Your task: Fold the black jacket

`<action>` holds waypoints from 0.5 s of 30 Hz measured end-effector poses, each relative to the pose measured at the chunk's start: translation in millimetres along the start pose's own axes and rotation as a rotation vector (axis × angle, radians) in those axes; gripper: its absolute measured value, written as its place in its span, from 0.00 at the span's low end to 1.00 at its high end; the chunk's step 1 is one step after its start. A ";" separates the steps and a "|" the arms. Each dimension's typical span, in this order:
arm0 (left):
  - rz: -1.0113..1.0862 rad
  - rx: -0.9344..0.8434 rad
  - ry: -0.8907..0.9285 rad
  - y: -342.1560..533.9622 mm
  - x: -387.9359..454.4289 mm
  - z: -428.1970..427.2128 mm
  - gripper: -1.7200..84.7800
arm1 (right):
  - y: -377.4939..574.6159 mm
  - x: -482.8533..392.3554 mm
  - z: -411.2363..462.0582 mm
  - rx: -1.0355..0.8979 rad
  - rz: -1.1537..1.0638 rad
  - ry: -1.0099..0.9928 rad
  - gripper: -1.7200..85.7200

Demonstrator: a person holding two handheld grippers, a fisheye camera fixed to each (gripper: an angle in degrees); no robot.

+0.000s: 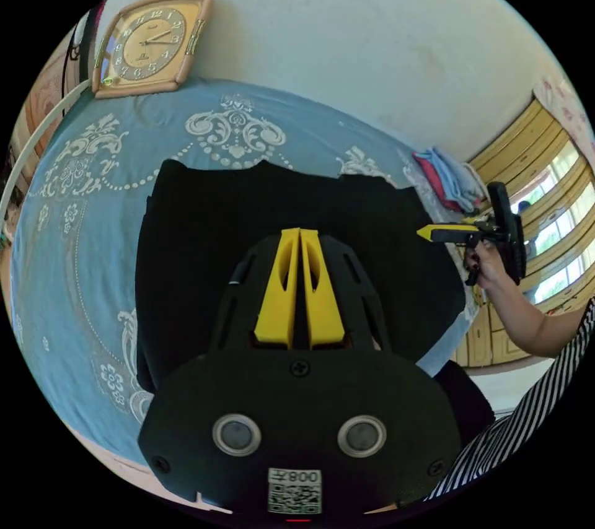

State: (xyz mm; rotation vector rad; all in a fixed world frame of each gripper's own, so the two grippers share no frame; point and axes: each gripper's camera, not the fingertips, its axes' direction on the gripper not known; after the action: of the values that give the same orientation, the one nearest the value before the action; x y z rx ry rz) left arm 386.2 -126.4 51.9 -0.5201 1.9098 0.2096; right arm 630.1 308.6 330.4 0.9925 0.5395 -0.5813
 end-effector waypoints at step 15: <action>0.100 -0.191 0.056 111.3 23.7 -2.1 0.02 | 79.5 -108.4 28.5 -0.021 -0.052 0.130 0.02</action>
State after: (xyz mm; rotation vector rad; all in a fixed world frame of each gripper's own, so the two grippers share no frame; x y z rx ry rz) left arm 327.2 -34.4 20.4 -0.5626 1.9835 0.4499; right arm 609.1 339.1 462.8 1.0032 0.6875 -0.5580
